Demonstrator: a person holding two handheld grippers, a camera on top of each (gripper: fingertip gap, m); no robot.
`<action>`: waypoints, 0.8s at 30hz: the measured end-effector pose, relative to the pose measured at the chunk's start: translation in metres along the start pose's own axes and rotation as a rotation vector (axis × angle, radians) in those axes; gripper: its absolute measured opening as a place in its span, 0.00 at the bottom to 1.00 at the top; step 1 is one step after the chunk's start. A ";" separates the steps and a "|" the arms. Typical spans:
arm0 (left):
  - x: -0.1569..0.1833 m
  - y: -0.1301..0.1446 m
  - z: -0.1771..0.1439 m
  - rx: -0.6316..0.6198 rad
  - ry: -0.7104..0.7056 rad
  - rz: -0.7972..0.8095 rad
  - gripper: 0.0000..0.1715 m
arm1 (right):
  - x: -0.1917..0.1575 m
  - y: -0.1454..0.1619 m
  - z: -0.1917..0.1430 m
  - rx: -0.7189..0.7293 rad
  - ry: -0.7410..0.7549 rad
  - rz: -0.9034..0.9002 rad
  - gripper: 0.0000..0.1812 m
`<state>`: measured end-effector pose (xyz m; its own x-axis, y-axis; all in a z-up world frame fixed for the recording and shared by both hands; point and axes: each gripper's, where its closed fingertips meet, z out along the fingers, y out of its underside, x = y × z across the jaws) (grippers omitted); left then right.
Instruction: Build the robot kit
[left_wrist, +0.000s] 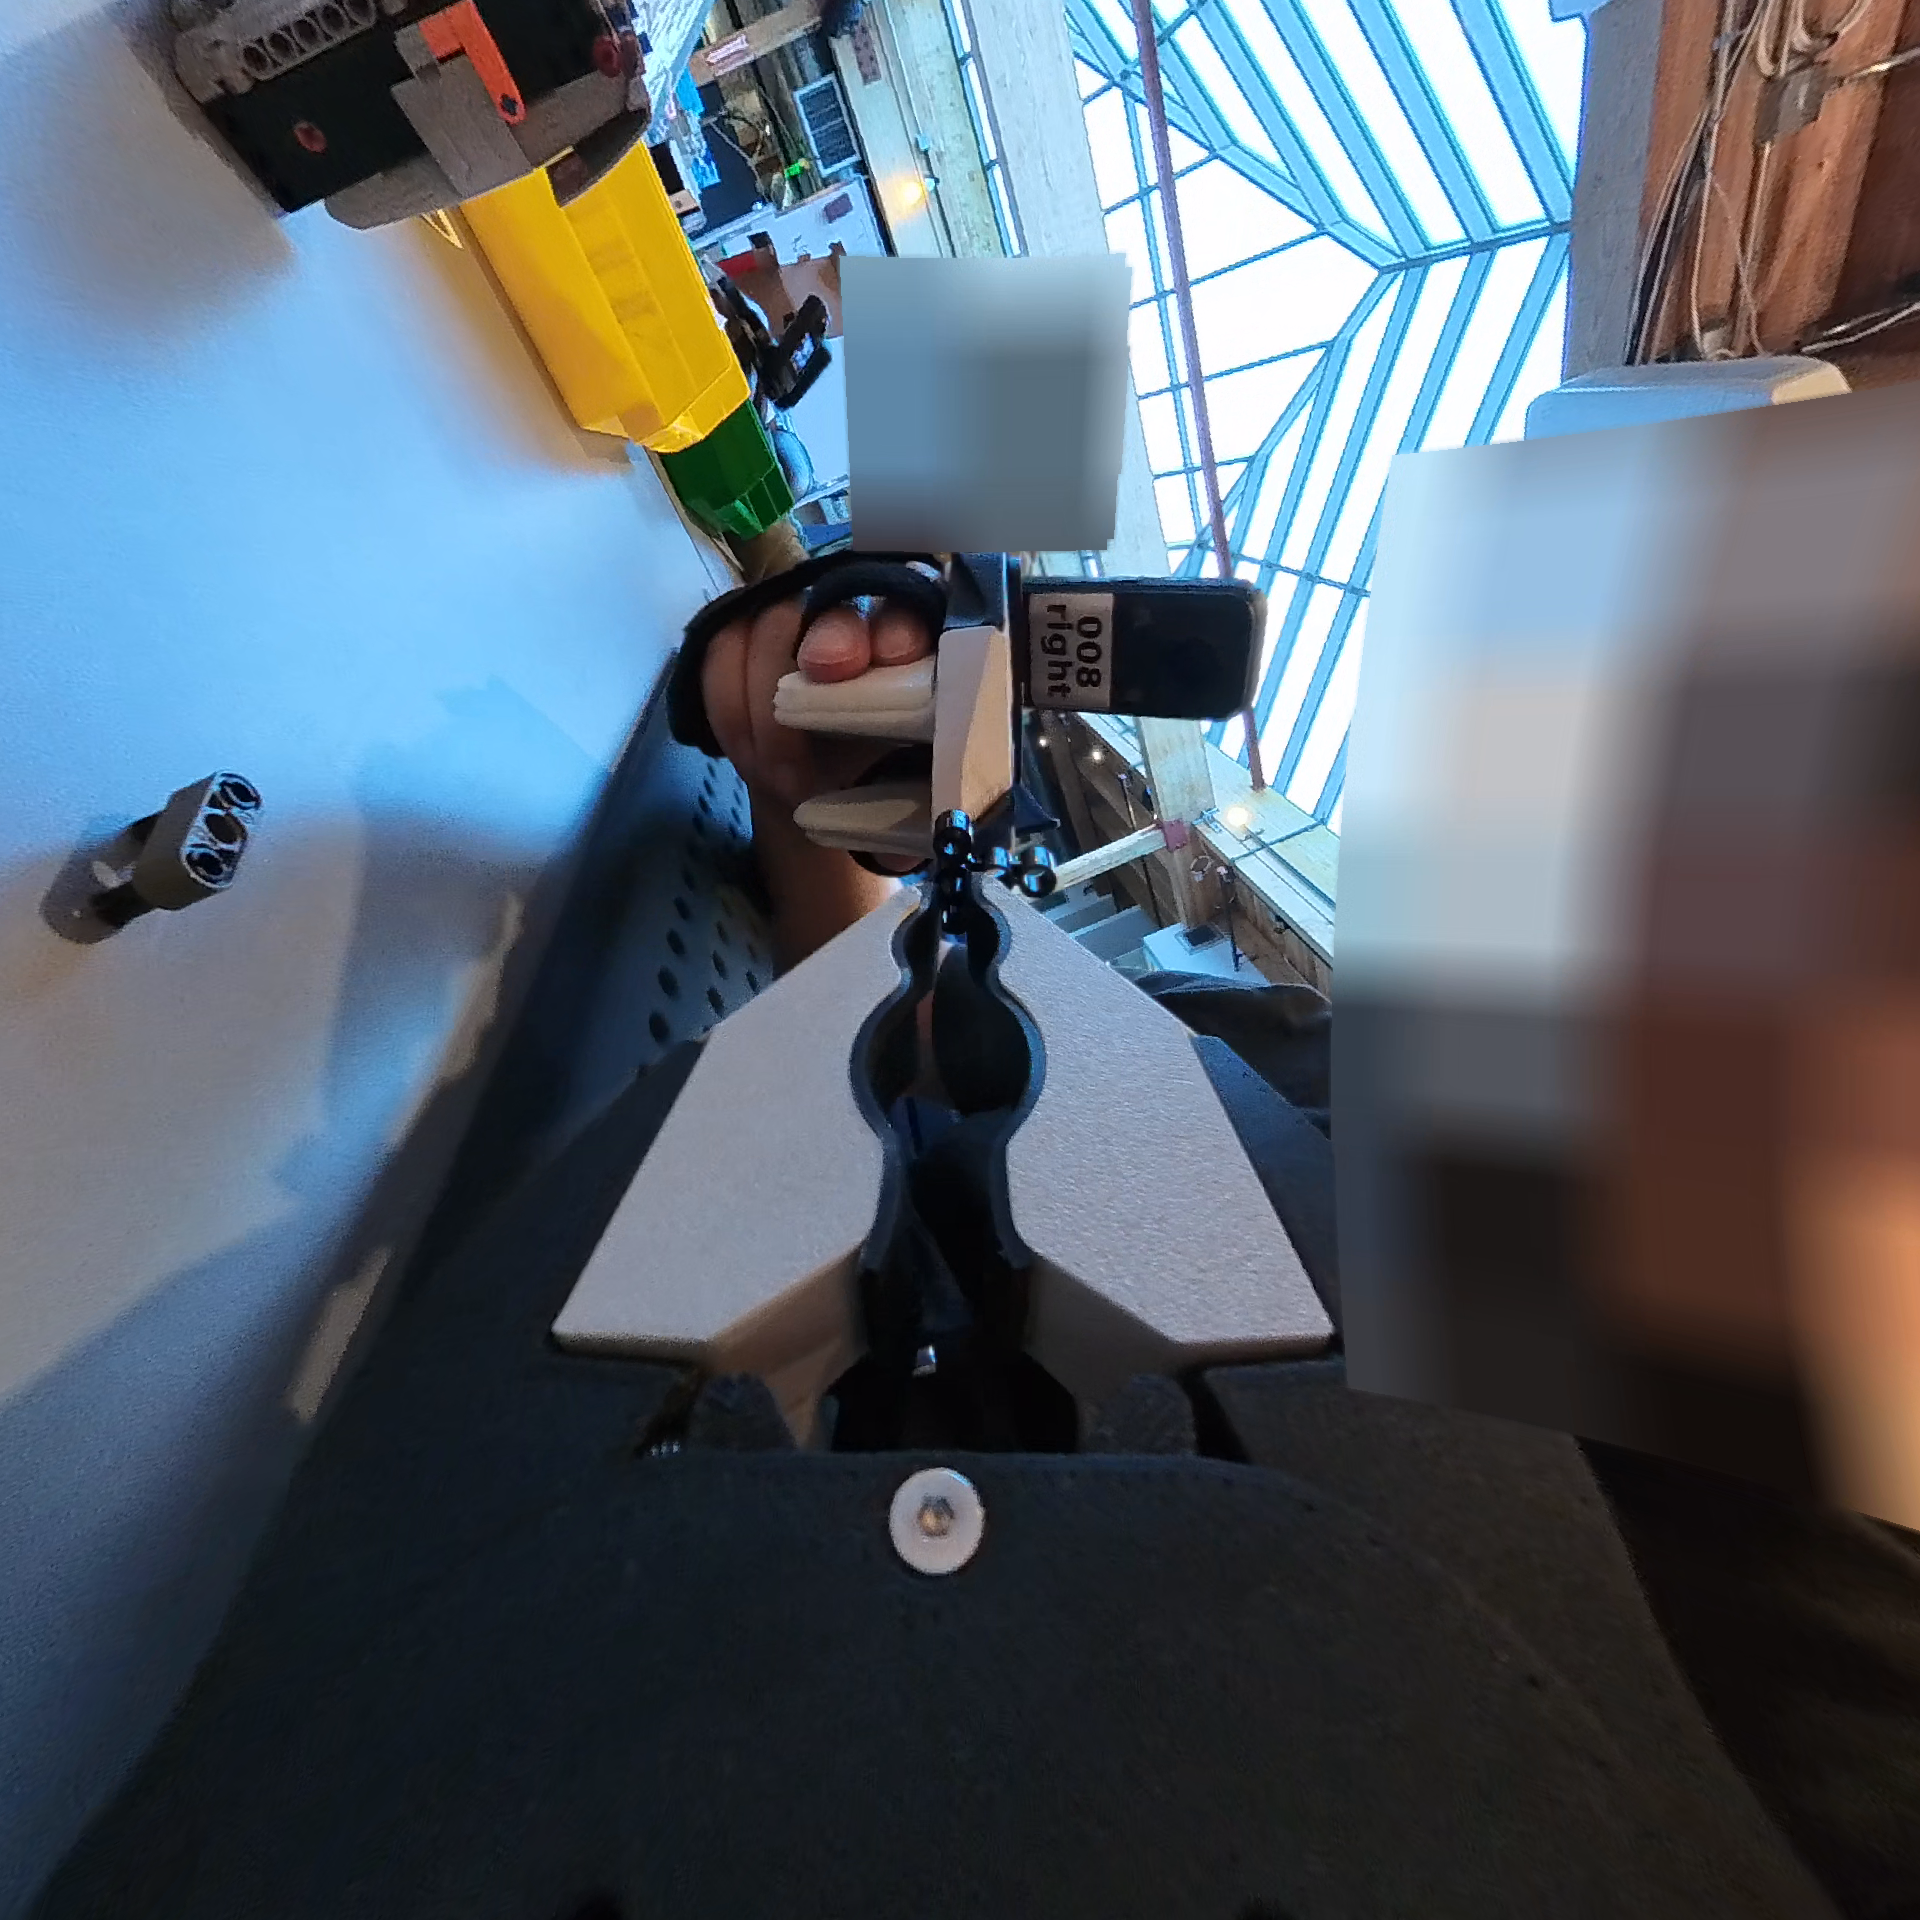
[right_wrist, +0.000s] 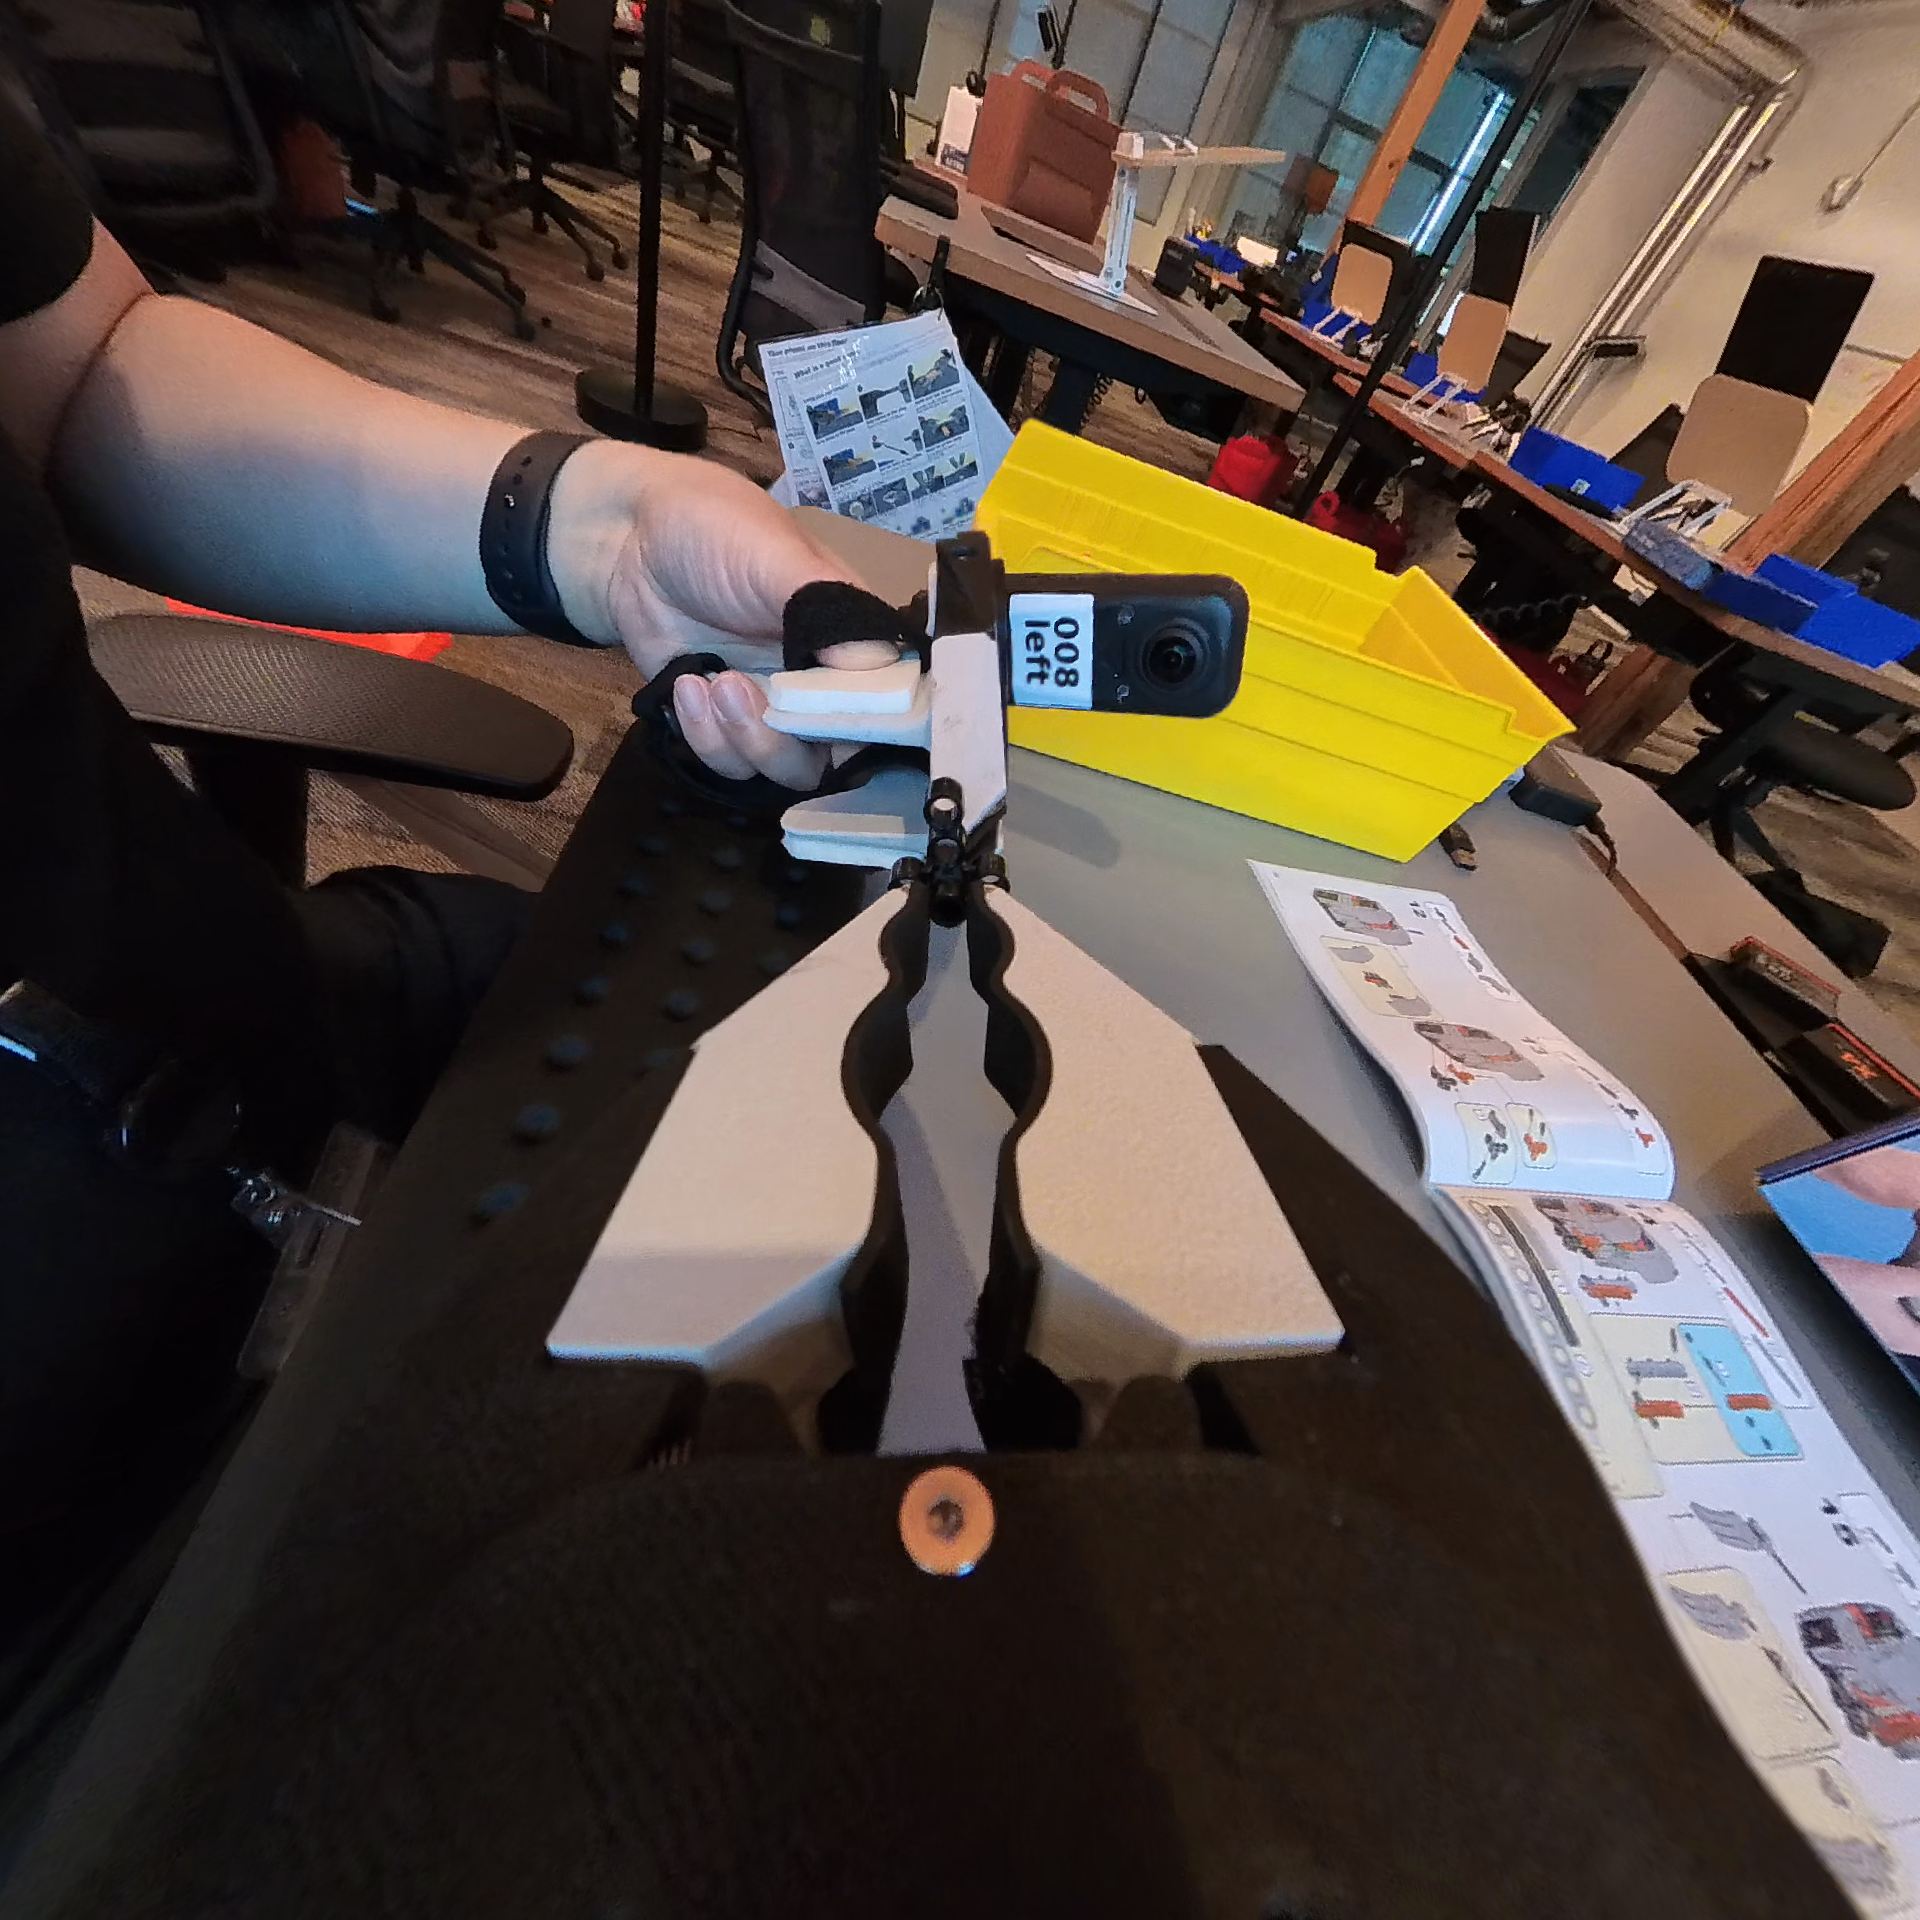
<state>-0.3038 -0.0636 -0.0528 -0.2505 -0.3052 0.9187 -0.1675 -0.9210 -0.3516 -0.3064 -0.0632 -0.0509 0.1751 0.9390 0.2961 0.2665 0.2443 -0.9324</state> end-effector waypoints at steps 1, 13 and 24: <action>-0.001 0.000 0.000 -0.002 -0.007 0.003 0.01 | 0.000 0.001 0.000 0.009 0.000 0.006 0.02; -0.025 -0.002 -0.009 -0.079 -0.318 0.365 0.23 | 0.018 -0.001 -0.020 0.044 0.123 -0.011 0.02; -0.082 -0.014 -0.040 -0.379 -0.889 0.800 0.20 | 0.083 0.007 -0.067 0.133 0.420 0.213 0.03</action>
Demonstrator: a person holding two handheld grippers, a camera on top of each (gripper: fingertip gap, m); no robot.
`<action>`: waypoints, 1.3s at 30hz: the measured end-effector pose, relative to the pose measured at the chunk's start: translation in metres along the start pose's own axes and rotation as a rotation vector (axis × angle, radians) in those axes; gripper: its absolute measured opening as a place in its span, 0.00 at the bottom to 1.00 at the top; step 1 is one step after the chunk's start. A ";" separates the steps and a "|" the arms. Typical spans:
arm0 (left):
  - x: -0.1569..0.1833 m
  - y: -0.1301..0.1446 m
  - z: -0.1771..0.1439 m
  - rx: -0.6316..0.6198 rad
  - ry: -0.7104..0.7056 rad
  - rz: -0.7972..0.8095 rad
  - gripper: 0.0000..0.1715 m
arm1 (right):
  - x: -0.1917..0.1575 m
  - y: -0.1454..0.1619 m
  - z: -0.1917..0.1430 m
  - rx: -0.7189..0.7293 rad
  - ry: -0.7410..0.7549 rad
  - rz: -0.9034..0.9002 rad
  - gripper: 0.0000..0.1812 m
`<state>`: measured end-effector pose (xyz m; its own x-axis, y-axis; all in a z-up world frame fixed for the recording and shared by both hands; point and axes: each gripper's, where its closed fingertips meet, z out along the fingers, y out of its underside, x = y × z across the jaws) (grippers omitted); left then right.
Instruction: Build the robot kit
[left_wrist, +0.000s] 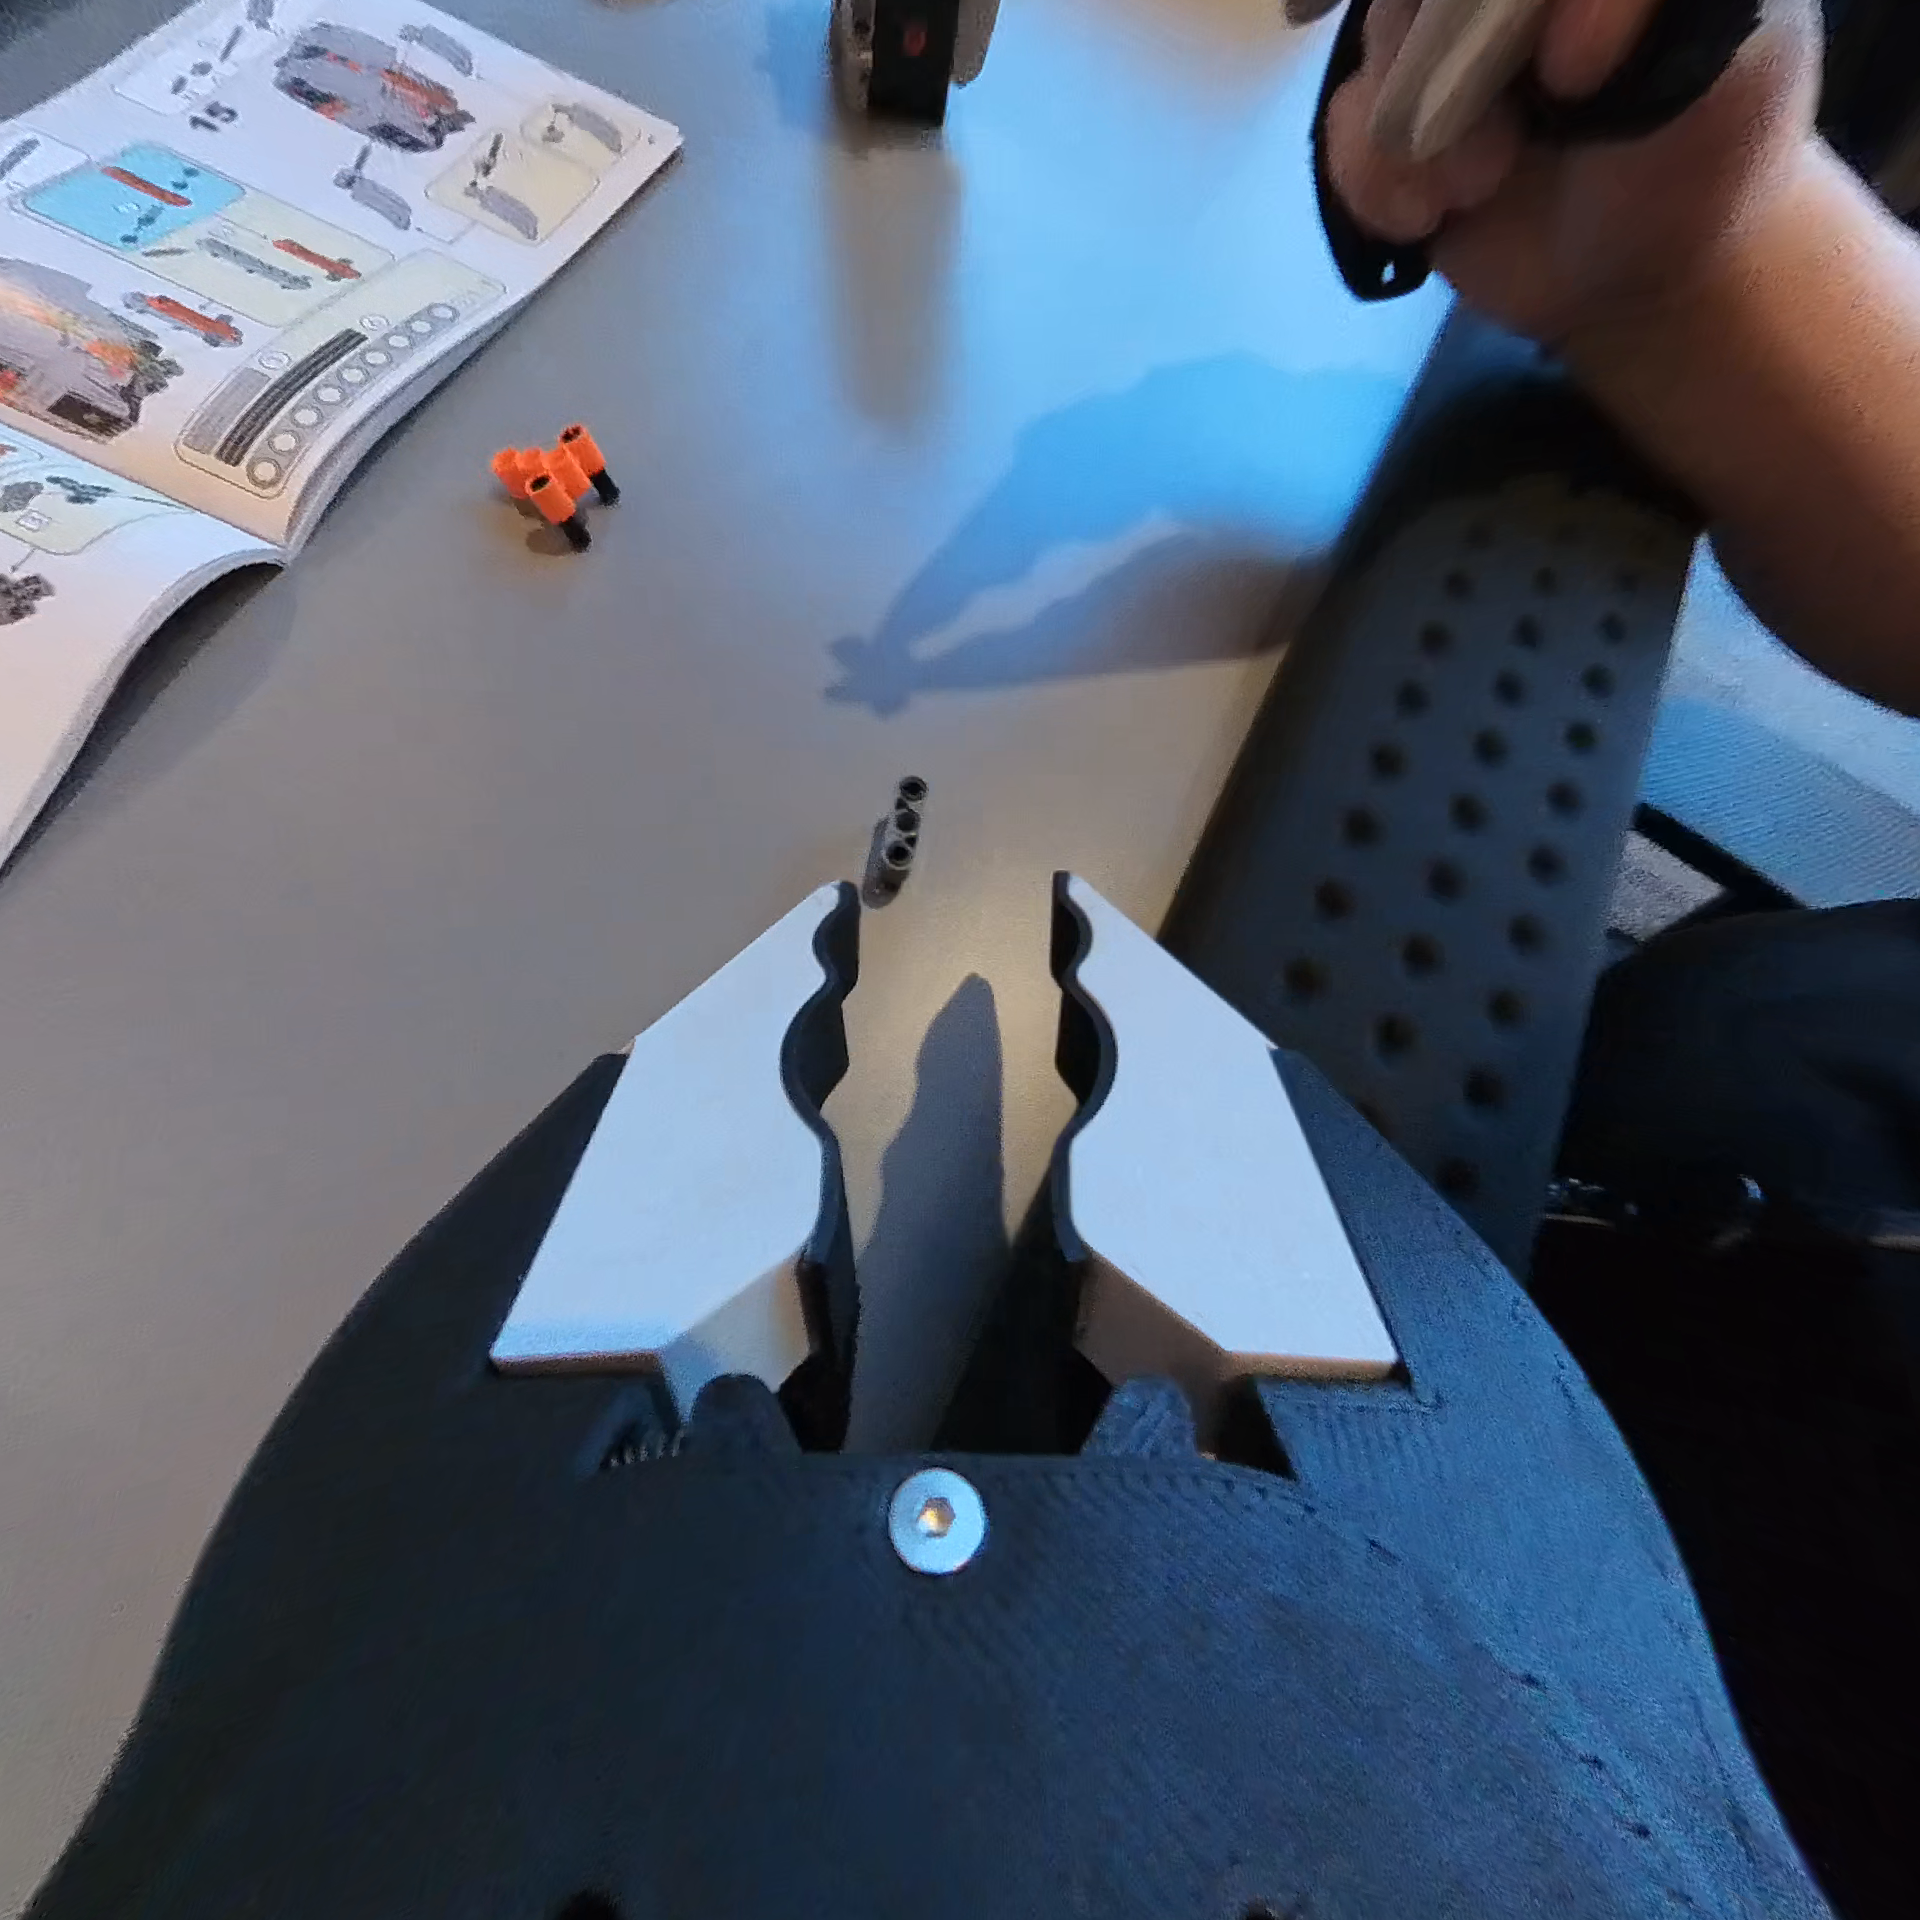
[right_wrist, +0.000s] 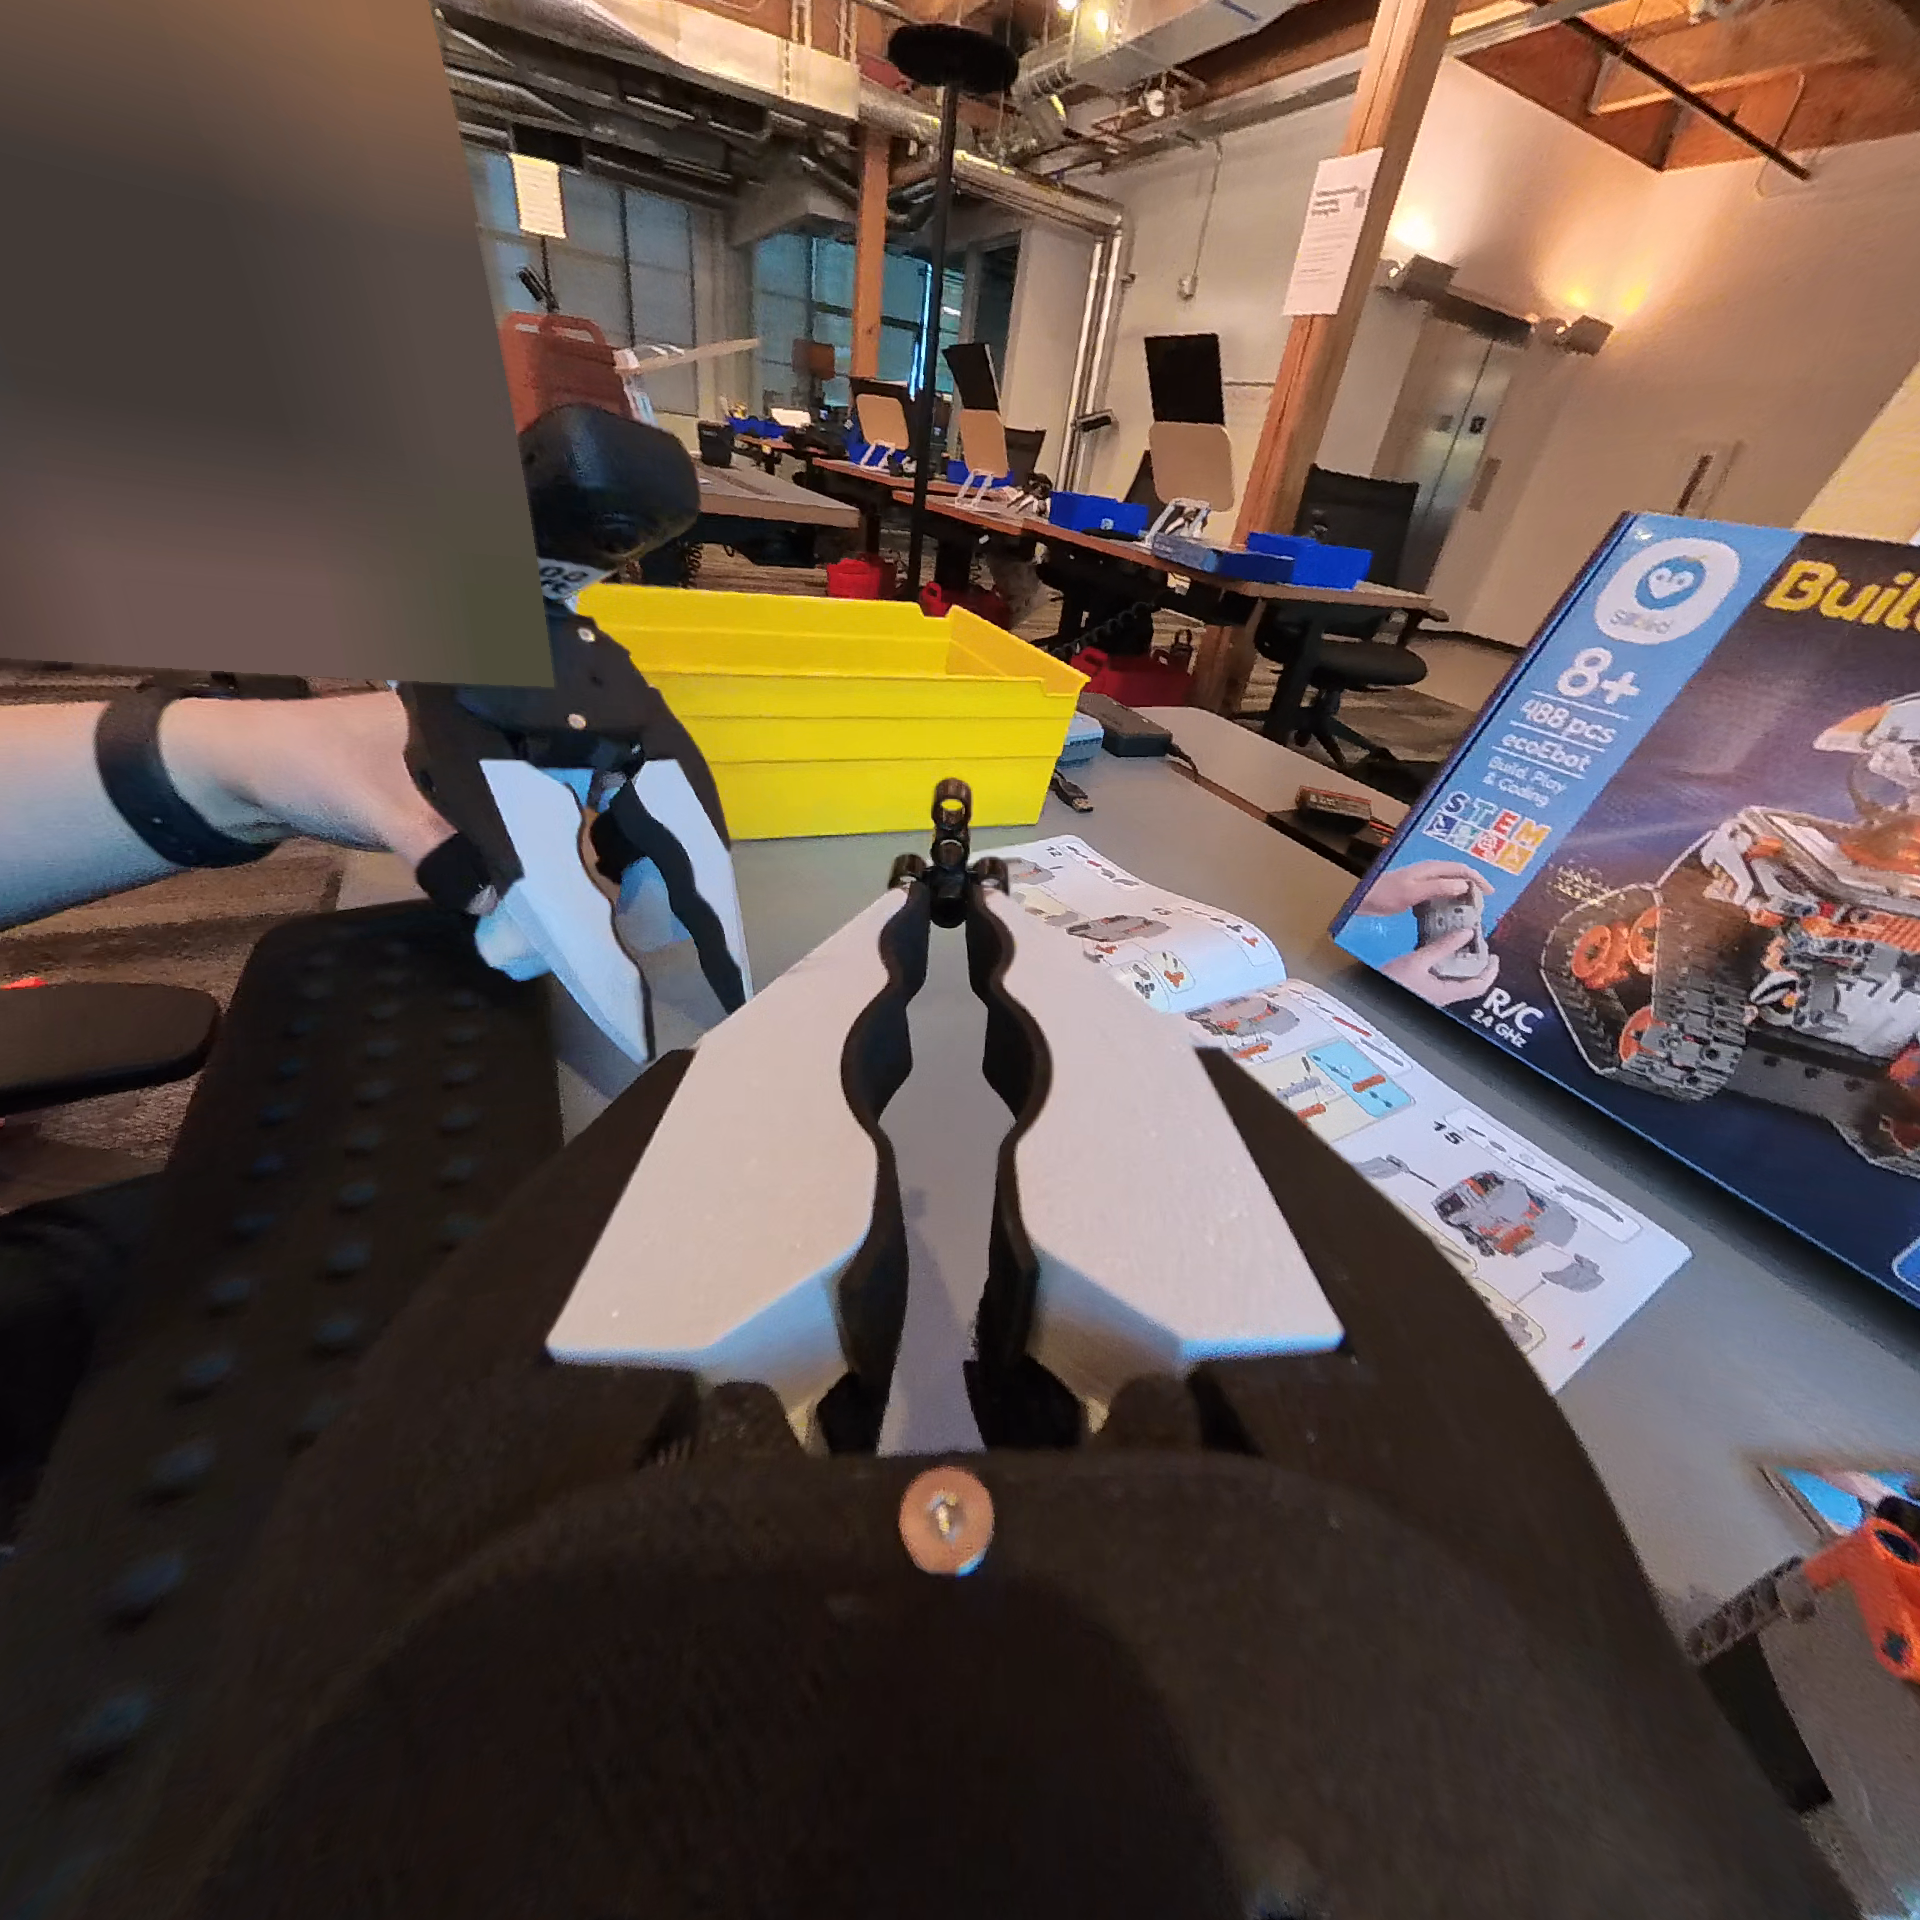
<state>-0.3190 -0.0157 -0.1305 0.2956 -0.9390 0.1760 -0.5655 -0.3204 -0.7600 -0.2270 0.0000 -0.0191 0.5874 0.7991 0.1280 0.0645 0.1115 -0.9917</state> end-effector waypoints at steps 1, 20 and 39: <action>-0.002 0.000 0.004 -0.011 -0.006 0.007 0.19 | 0.000 0.003 0.001 -0.013 0.005 -0.004 0.03; -0.012 0.009 0.034 -0.107 0.005 0.083 0.12 | 0.008 0.025 0.008 -0.118 0.026 0.048 0.02; -0.016 0.008 0.036 -0.019 0.000 0.119 0.04 | 0.029 0.029 0.003 -0.186 0.226 -0.110 0.02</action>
